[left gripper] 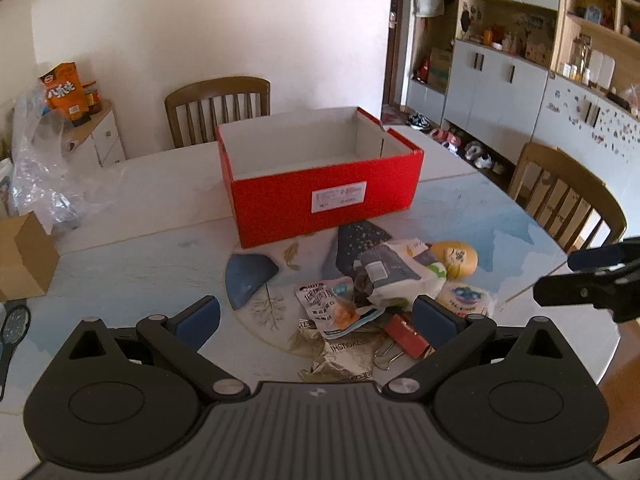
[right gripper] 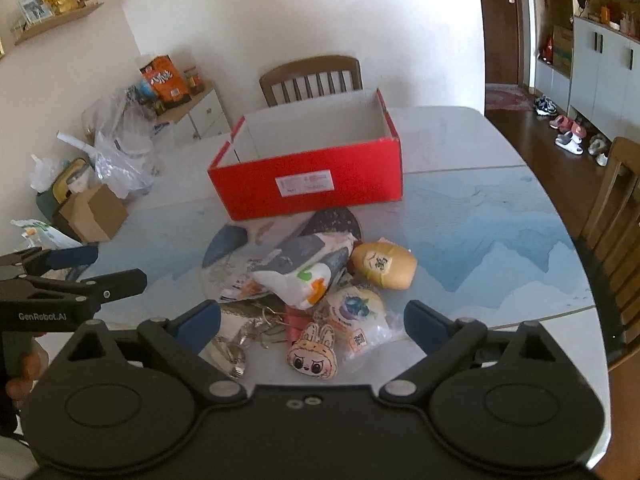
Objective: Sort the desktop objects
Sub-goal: 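Reach both tools toward the snack pile in front of the red box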
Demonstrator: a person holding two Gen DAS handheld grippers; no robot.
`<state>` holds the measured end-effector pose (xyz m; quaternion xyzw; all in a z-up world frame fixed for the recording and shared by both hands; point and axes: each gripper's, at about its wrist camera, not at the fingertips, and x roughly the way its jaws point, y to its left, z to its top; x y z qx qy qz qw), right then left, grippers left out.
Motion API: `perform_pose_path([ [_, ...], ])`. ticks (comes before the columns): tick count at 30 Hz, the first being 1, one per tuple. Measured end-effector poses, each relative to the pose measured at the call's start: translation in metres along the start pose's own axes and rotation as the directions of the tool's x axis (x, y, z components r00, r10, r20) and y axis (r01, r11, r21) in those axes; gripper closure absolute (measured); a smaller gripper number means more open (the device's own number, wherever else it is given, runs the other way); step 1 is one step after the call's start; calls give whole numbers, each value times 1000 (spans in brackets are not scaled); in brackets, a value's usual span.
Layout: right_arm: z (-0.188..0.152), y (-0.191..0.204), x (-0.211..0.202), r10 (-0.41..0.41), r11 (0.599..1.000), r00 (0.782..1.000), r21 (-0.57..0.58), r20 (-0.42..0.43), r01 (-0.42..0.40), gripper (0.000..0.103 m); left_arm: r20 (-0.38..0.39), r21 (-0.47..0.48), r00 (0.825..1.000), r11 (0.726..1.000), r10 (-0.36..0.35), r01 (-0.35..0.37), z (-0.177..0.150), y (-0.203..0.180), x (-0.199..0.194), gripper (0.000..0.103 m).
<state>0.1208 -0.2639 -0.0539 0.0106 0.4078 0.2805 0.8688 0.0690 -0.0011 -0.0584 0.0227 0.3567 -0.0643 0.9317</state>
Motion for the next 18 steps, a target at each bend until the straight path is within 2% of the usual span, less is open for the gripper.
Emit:
perform_pose_path([
  [6,-3,-7,25,-12,1000,1000,-16,-26,11,11,-59,17,998,1000,-25,26,-15,-4,28,0],
  [18,-6,-39,80,-51,999,995,-3,-88,51,22,-112,108,994,994,7,5,-43,-20,79,1],
])
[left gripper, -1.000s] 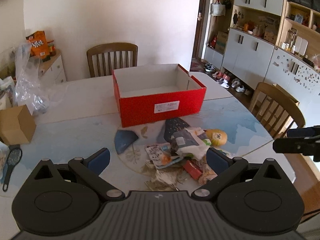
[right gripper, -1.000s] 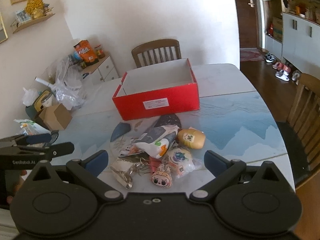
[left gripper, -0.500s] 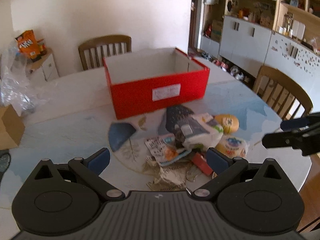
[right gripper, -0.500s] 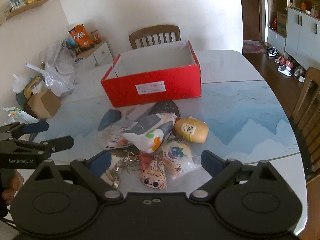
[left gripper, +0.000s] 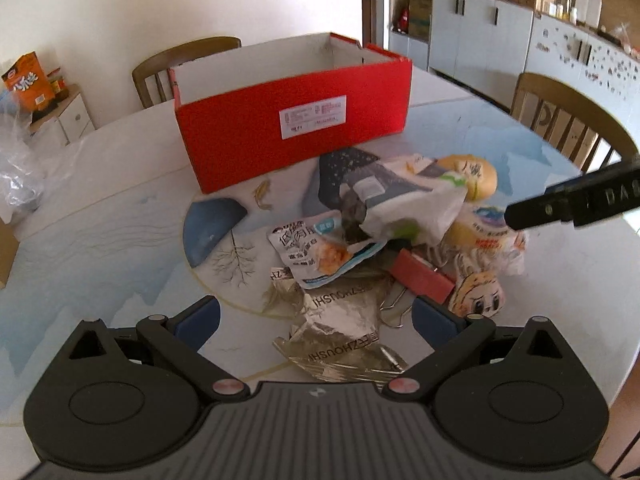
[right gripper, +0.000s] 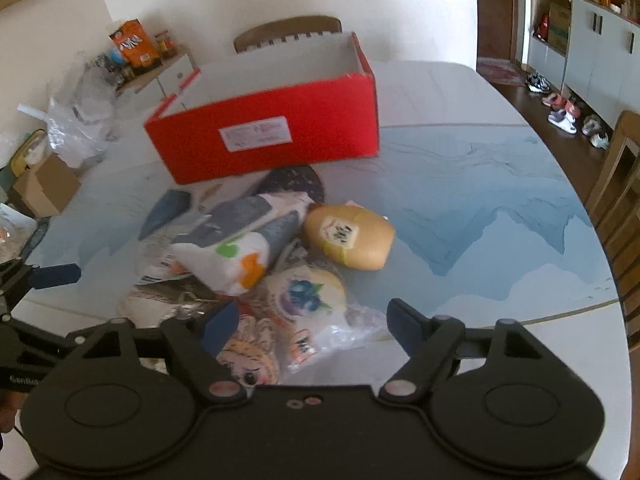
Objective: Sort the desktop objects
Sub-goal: 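Reach both tools toward the snack pile in front of the red box, then grasp the silver foil bag with the left tool while the right tool grasps the blueberry pastry bag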
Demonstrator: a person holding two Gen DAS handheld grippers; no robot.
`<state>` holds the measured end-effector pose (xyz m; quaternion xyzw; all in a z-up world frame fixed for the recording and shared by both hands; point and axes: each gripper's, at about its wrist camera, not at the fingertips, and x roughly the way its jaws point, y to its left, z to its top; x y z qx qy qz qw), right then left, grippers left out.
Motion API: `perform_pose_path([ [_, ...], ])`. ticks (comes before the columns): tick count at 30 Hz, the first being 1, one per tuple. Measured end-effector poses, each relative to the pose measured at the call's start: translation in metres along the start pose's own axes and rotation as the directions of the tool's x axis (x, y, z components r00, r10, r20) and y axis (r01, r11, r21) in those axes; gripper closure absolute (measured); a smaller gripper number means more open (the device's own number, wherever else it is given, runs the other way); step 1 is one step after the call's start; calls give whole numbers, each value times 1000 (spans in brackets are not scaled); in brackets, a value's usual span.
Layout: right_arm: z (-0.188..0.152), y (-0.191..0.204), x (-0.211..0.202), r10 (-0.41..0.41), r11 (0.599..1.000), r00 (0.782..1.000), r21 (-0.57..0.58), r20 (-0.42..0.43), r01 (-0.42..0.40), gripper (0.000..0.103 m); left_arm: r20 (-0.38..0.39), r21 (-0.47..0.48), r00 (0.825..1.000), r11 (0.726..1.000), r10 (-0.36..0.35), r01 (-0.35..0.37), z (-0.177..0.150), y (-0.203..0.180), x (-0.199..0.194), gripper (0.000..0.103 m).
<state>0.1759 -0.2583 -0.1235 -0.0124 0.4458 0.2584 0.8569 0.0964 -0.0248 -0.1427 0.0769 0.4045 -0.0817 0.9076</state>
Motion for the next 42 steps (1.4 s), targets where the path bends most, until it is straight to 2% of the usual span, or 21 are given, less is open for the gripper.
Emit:
perform_pose_path([
  [10,8,-2,33,32,999,997,-19,-65,-33,23,-22,4,1000,1000,-4,4,-5,-2,22,1],
  [16,7,-4,48,22,1000,995,-4,-96,-22,24,-40,1,999,1000,-13,13,-6,-4,30,13],
  [19,6,-5,52,33,999,994,8,-102,-33,25,-56,4,998,1000,-19,20,-7,-5,35,25],
  [21,5,-4,52,34,999,994,1,-106,-34,28,-66,0,998,1000,-11,11,-7,-6,37,33],
  [25,5,-2,52,45,999,993,4,-111,-45,36,-63,10,998,1000,-12,13,-7,-7,37,36],
  [28,6,-1,51,51,999,993,9,-110,-50,44,-59,1,998,1000,-24,25,-7,-6,36,42],
  [29,6,0,51,48,999,993,10,-110,-47,45,-58,-1,998,1000,-31,31,-7,-5,36,47],
  [35,4,2,47,23,999,994,25,-108,-20,51,-62,-30,997,999,-46,44,-6,-2,33,51],
  [42,2,5,36,15,998,995,58,-97,-9,53,-57,-69,996,995,-71,67,-4,3,19,51],
])
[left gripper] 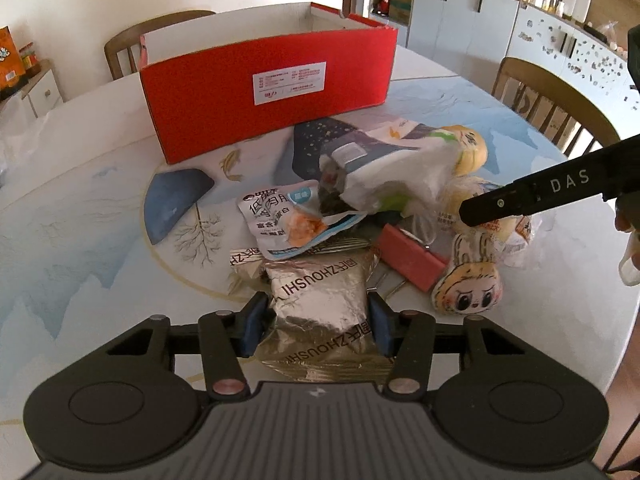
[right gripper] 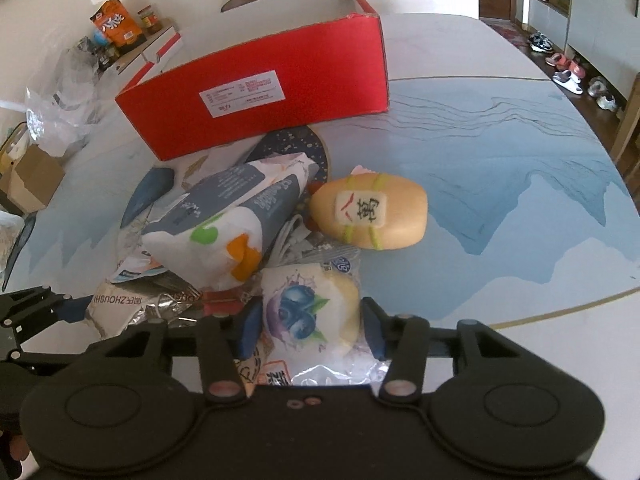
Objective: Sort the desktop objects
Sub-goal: 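Grasp the silver foil bag with the left tool while the right tool grasps the blueberry pastry bag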
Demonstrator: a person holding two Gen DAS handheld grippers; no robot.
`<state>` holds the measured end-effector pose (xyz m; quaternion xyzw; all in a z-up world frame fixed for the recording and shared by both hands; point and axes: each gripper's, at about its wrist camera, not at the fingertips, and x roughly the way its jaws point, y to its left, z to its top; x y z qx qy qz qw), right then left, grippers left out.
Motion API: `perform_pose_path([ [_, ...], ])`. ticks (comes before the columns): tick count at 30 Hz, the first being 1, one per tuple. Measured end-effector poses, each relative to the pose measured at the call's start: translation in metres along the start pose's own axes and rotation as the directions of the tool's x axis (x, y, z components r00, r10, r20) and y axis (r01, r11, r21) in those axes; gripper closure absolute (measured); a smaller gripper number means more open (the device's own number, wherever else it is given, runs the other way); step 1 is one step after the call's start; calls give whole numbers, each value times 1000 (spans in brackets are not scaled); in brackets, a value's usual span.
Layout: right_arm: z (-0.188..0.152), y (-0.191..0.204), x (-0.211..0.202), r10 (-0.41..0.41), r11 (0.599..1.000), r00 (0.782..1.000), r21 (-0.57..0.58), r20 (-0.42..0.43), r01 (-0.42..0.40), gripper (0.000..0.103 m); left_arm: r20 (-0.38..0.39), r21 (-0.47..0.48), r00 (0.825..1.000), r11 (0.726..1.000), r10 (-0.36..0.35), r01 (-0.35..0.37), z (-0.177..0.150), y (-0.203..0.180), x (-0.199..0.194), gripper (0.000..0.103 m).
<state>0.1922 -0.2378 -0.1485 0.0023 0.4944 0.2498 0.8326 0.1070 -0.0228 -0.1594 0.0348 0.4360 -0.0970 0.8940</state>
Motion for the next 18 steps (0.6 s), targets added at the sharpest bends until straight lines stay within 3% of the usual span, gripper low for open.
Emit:
perform_pose_path([
  [18,-14,22,-56,-34,996,995,87,91,27,54,87,36,992,995,-94,91,6,17,-63,51],
])
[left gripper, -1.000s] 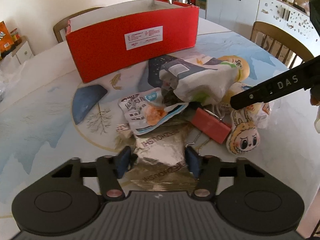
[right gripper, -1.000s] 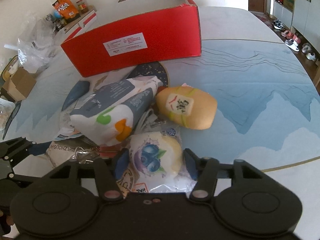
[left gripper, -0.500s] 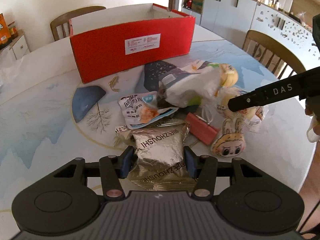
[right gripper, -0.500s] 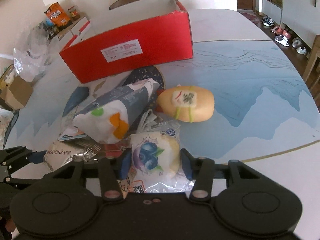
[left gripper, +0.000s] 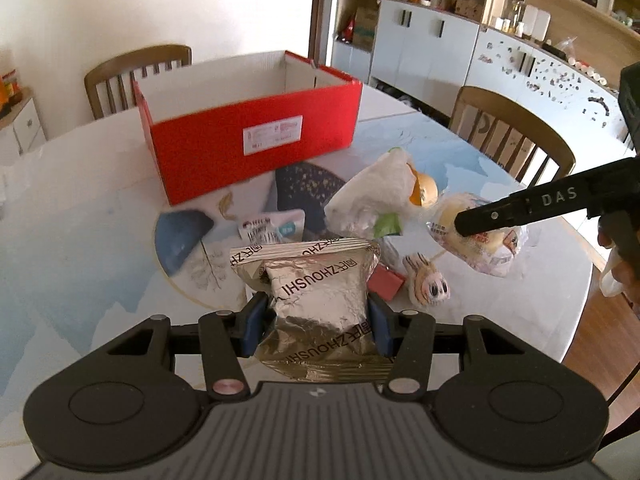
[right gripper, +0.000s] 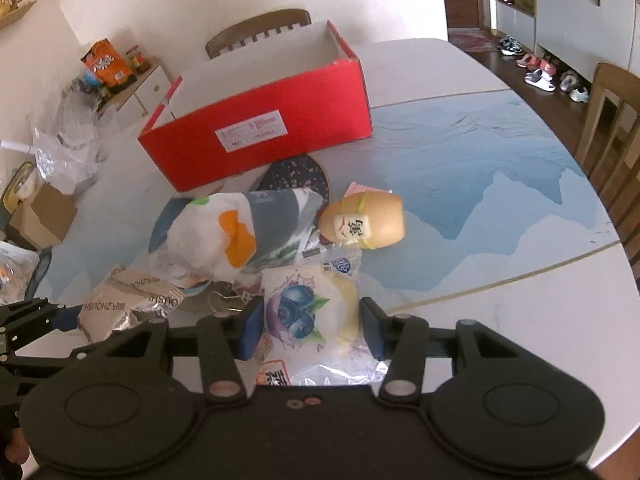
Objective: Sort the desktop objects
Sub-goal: 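Grasp the silver foil bag with the left tool while the right tool grasps the blueberry pastry bag, then carry the foil bag with the left tool while the right tool carries the blueberry bag into the red box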
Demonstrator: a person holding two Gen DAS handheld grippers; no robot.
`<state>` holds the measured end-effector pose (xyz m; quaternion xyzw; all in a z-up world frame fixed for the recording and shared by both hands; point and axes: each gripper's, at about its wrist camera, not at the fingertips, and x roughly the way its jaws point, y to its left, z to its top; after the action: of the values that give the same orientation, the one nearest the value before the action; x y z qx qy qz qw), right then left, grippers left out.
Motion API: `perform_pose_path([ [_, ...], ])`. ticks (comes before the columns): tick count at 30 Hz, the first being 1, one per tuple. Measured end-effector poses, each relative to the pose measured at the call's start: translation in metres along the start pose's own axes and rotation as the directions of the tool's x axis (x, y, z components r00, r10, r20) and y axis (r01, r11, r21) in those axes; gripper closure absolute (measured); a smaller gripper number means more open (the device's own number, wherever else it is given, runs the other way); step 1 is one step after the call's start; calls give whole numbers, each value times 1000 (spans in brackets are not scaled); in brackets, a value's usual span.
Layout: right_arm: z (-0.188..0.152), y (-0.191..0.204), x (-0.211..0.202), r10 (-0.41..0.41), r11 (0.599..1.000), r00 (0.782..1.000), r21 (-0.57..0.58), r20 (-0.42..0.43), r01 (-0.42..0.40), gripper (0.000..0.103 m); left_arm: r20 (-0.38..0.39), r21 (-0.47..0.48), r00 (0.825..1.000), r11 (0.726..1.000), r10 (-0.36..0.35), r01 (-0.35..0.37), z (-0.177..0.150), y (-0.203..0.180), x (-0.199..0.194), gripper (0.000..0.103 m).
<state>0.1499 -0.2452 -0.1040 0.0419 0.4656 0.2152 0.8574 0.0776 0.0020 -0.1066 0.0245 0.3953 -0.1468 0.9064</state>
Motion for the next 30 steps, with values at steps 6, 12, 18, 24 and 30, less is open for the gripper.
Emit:
perform_pose_path([
  [6,8,15,-24,-8,1000,998,5,60,8,54,30,15,999,1000,-14,13,13,10,-14,51],
  [12,20,27,-32,-13,1000,997,24,82,11,54,55,29,998,999,-20,18,29,21,-25,51],
  [18,39,39,-35,-11,1000,995,-1,100,11,54,92,16,996,1000,10,-12,52,32,-31,51],
  [24,71,45,-26,26,997,994,-70,107,-18,54,117,-10,991,998,58,-58,79,41,-25,51],
  [30,114,43,-5,93,987,992,-142,86,-80,54,113,-52,984,990,137,-131,112,48,-5,51],
])
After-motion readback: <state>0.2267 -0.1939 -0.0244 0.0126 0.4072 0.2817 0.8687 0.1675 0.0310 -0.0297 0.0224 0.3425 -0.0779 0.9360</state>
